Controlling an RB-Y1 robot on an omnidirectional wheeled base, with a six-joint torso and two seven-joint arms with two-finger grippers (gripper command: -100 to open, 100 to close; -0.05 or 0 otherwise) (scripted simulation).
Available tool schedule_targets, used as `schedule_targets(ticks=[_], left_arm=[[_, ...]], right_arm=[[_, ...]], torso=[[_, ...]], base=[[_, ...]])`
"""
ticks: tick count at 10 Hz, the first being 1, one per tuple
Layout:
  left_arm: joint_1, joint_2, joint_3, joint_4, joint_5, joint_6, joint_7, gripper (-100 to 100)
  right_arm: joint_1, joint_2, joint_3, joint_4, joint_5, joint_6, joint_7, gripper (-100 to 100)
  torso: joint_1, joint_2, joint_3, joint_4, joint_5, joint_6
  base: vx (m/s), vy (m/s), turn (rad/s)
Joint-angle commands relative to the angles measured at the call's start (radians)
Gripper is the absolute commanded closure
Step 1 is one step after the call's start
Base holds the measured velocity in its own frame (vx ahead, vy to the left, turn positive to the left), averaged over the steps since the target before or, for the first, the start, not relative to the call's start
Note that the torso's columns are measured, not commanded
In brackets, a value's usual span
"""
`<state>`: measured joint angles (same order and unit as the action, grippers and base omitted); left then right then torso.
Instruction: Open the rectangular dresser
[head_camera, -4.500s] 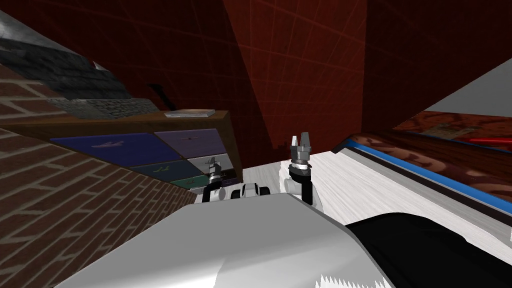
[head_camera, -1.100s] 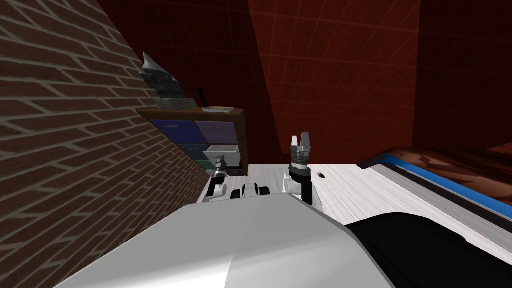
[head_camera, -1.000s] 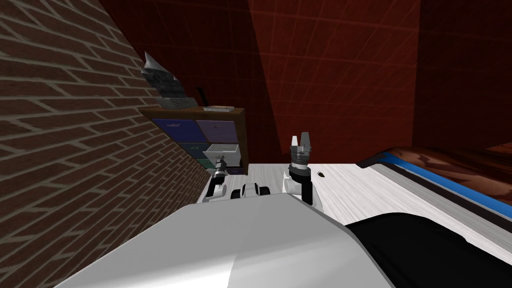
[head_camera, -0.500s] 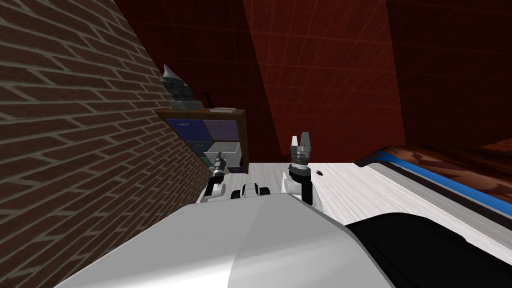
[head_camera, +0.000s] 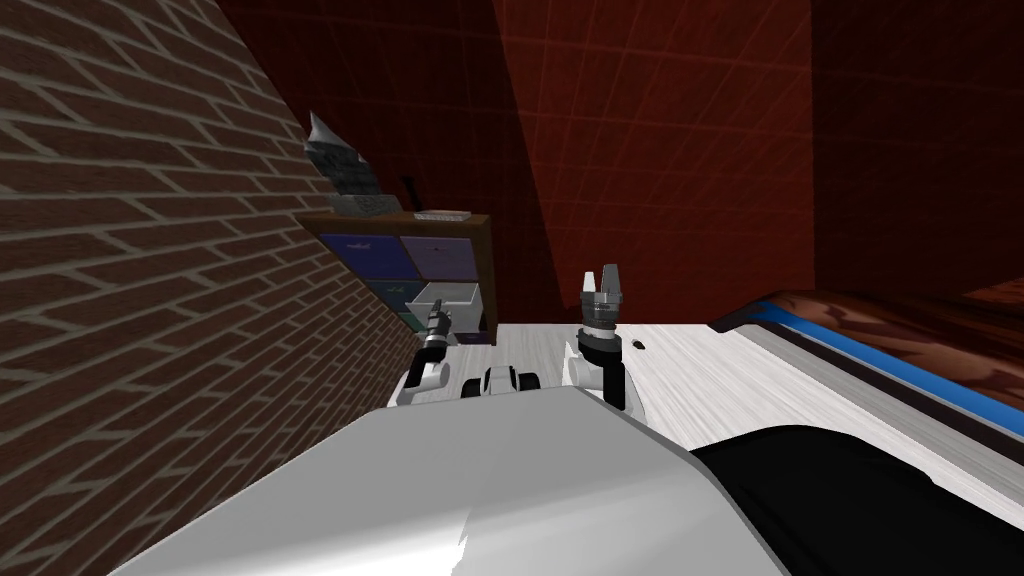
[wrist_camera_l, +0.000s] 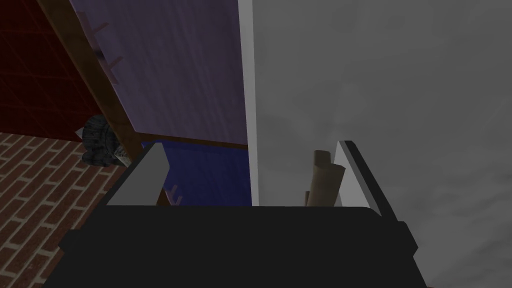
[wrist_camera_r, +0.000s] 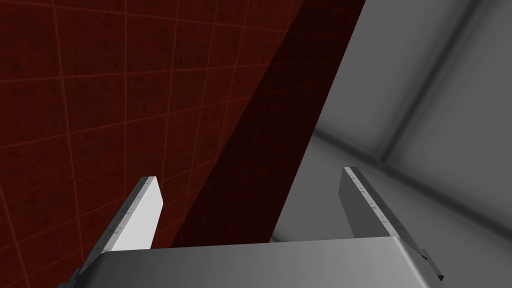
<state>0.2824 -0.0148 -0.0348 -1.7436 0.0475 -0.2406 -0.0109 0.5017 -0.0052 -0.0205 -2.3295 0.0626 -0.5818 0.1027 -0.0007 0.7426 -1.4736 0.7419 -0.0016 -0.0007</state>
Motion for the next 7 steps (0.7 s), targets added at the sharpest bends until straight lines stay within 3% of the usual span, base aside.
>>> schedule_targets(ticks=[1, 2, 7], left_arm=[[0.007, 0.0, -0.002, -0.021, 0.001, 0.022, 0.0, -100], [0.009, 0.0, -0.002, -0.023, 0.001, 0.027, 0.0, 0], [0.012, 0.001, -0.002, -0.017, 0.001, 0.031, 0.0, 0]], right_arm=[[0.0, 0.0, 0.0, 0.0, 0.0, 0.0, 0.0, 0], [0.0, 0.0, 0.0, 0.0, 0.0, 0.0, 0.0, 0], [0.0, 0.0, 0.0, 0.0, 0.0, 0.0, 0.0, 0]], torso=[[-0.001, 0.001, 0.001, 0.002, -0.001, -0.001], [-0.001, 0.0, 0.0, 0.0, 0.0, 0.0], [0.0, -0.004, -0.002, -0.003, 0.001, 0.001]], base=[[0.0, 0.0, 0.0], [0.0, 0.0, 0.0], [0.0, 0.0, 0.0]])
